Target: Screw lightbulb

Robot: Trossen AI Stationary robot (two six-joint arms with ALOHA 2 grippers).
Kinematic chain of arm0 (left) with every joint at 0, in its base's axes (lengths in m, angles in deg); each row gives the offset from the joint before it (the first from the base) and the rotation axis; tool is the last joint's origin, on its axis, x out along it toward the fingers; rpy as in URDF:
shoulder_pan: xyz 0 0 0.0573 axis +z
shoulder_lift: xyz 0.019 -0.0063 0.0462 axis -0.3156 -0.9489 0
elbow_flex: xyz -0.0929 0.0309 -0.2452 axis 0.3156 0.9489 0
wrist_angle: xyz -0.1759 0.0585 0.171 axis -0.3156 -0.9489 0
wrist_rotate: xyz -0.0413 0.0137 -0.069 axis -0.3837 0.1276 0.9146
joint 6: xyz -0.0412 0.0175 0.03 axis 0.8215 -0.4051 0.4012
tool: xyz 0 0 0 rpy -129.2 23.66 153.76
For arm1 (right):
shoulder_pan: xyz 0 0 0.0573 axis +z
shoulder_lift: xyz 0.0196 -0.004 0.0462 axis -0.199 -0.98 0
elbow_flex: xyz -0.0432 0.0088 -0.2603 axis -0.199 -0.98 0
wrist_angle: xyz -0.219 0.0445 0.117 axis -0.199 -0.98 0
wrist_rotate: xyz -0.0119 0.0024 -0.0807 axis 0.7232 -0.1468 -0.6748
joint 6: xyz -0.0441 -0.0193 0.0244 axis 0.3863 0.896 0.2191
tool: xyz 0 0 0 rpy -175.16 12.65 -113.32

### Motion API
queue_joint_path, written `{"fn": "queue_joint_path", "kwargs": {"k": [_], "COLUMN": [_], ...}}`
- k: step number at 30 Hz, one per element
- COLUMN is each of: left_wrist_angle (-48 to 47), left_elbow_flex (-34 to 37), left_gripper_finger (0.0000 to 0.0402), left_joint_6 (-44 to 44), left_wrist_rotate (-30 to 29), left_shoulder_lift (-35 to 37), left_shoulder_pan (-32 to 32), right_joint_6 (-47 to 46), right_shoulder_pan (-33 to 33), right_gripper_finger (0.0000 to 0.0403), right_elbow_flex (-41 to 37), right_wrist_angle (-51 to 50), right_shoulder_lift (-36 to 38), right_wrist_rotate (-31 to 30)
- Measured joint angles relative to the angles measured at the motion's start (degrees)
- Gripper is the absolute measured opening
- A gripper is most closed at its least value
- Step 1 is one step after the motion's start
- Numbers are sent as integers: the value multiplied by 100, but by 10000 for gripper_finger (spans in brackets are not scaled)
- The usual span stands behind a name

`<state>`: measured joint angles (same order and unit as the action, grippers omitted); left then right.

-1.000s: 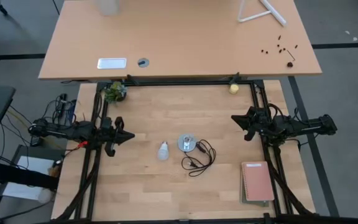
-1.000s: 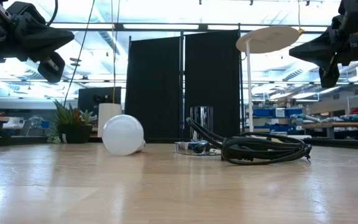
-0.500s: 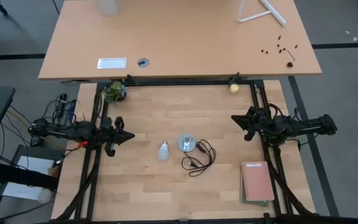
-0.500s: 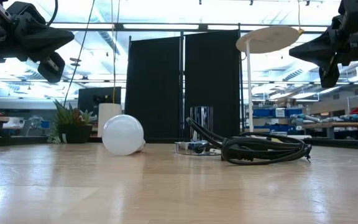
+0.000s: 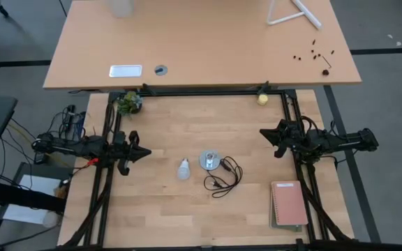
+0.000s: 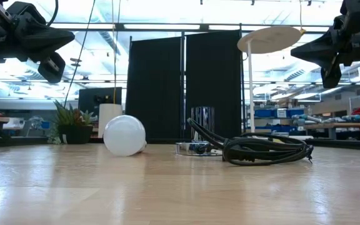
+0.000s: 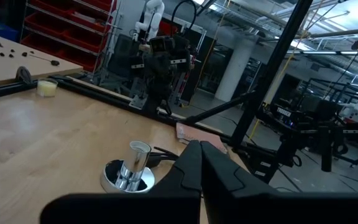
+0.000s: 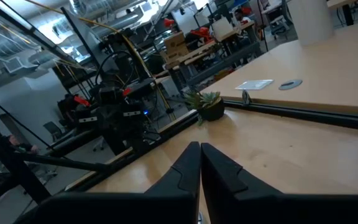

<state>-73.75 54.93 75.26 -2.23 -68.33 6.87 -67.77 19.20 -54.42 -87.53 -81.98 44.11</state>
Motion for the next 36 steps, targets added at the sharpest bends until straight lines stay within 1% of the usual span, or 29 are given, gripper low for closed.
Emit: {"fn": "queue_joint_path", "kwargs": {"k": [7, 10, 16, 26, 28, 32, 36], "left_wrist_angle": [50, 295, 736, 822, 821, 820, 704], "left_elbow_flex": [1, 1, 1, 0, 0, 1, 1], "left_gripper_finger": [6, 6, 6, 6, 6, 6, 6], "left_joint_6": [0, 0, -1, -6, -105, -722, -764], "left_wrist_rotate": [-18, -145, -147, -150, -179, -210, -212], "left_shoulder_lift": [0, 2, 2, 2, 2, 2, 0], "left_shoulder_pan": [0, 0, 0, 2, 2, 2, 1], "right_joint_6": [-1, 0, 0, -1, -1, -2, 0], "right_shoulder_pan": [-2, 0, 0, -2, 0, -9, -9], "right_gripper_finger": [23, 21, 23, 22, 23, 21, 21], "right_elbow_flex": [-1, -2, 0, -1, 0, -2, 0], "right_wrist_angle": [1, 1, 1, 1, 0, 21, 60], "right_shoulder_lift": [0, 1, 1, 1, 0, -1, -1], "right_wrist_rotate": [0, 0, 0, 0, 0, -63, -88]}}
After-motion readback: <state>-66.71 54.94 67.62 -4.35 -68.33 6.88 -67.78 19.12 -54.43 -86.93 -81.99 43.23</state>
